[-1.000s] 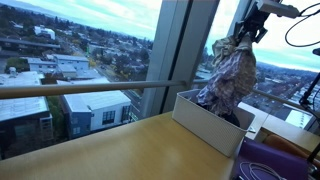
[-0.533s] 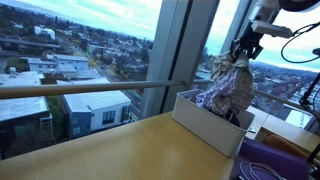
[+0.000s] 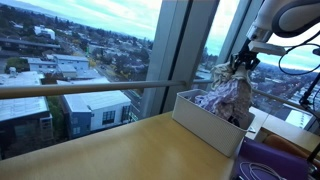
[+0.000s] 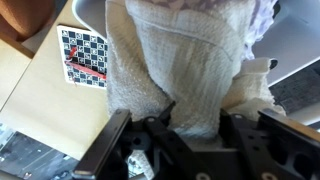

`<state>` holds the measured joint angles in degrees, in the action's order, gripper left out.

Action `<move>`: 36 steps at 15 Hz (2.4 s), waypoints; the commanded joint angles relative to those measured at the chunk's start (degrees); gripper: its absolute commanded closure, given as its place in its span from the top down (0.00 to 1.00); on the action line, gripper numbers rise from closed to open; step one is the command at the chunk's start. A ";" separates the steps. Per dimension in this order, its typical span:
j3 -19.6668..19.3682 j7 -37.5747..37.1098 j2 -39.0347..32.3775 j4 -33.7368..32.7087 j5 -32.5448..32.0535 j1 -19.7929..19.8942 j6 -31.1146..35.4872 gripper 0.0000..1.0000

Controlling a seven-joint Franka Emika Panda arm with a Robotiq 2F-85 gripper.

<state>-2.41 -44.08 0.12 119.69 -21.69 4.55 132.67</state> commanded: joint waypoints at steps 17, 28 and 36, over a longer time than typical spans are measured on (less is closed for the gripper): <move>-0.93 8.24 -37.75 -14.43 16.35 -5.14 7.42 0.07; -4.71 2.56 -25.24 -6.15 14.20 -16.55 5.82 0.63; -3.14 -12.12 -5.73 -5.32 -1.78 -19.24 -7.41 1.00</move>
<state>-7.51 -52.07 -13.30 113.33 -19.03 -14.81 130.90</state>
